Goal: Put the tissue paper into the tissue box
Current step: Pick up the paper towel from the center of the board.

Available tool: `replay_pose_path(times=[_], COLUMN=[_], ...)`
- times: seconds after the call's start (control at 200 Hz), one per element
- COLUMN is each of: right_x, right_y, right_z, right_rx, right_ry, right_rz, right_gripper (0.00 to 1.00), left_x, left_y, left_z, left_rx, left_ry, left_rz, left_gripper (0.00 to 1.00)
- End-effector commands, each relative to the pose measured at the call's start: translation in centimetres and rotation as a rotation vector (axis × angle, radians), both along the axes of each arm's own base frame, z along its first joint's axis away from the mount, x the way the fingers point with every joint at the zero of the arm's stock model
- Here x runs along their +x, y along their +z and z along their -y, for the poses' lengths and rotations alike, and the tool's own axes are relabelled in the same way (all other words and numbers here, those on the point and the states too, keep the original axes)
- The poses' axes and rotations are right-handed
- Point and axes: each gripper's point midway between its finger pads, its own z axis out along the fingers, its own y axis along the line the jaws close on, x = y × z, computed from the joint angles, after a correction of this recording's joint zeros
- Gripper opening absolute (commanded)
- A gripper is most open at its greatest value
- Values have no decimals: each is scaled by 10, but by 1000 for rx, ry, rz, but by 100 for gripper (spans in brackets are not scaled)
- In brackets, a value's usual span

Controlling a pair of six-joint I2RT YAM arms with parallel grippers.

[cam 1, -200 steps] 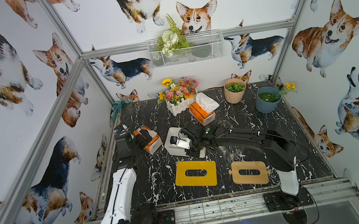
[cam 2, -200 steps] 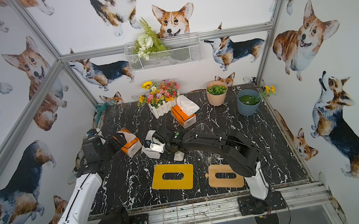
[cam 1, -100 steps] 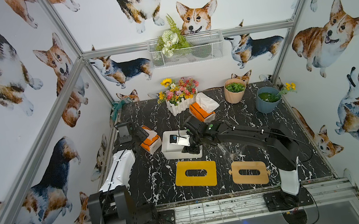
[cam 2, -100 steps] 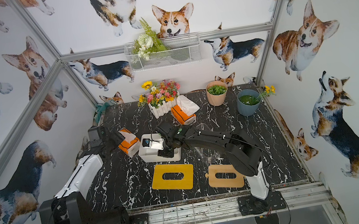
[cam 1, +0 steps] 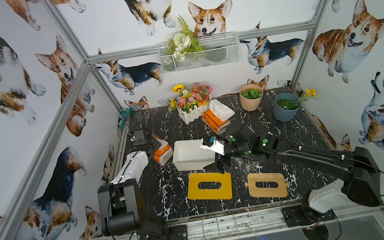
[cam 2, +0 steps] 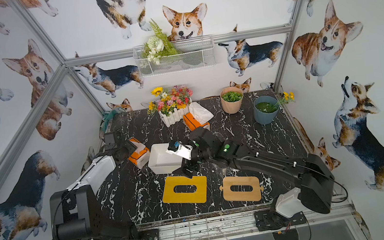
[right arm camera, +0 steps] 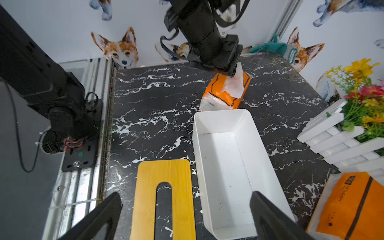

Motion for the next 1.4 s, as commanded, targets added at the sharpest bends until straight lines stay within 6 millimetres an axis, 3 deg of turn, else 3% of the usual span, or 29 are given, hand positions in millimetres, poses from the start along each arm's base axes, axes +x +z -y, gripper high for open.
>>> replay_pose_path(times=[0.0,0.19,0.39,0.556,0.726,1.131,1.391], right_x=[-12,-33,-37,-34,-33,-27,-26], right_y=[26,26,10,1,-8,-2,-9], right_z=[8,40,47,45,43,40,34], right_rx=[175,290,281,260,238,257,243], right_ry=[-38,-96,-118,-128,-136,-161,-154], right_rz=[-32,-63,-107,-129,-156,-169,-208], right_gripper=[100,100,100,100,100,100,100], left_x=[0,7,14,12,9,7,-12], left_y=[-4,-13,-22,-25,-15,38,32], left_z=[-4,0,6,7,7,15,17], left_rx=[14,3,-16,-18,-4,-6,-9], left_ry=[36,30,21,15,2,-61,-66], left_rz=[-19,-54,-72,-89,-73,66,60], left_gripper=[68,58,46,25,0,0,0])
